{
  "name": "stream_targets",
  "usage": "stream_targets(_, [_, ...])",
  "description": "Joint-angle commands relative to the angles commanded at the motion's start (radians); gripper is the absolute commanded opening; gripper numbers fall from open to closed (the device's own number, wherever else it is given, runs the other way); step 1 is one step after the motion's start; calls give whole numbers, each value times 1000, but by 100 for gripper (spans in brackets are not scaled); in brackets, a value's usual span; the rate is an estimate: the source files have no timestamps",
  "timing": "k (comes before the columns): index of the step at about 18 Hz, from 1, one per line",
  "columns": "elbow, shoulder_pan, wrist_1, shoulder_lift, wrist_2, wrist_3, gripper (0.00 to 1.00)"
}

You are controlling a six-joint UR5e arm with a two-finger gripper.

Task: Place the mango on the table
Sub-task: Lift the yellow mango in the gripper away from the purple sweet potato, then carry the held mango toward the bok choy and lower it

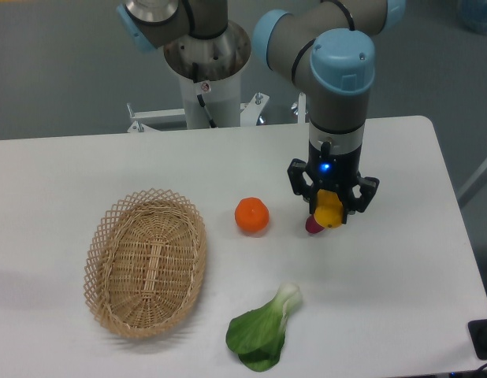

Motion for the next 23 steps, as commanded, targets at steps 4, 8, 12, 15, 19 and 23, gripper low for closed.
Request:
stream_targets(4, [-20, -3, 23, 0, 0, -6, 44])
stream_targets(8, [-29, -3, 31, -2, 2, -12, 44])
stream_targets(12, [-63, -9, 118, -29, 5, -15, 44])
stream_targets(15, [-77, -28, 227, -89, 8, -41, 44])
stream_targets(19, [-54, -37, 333, -169, 9, -57, 44])
stream_targets(23, [9, -43, 409, -279, 12, -45, 44])
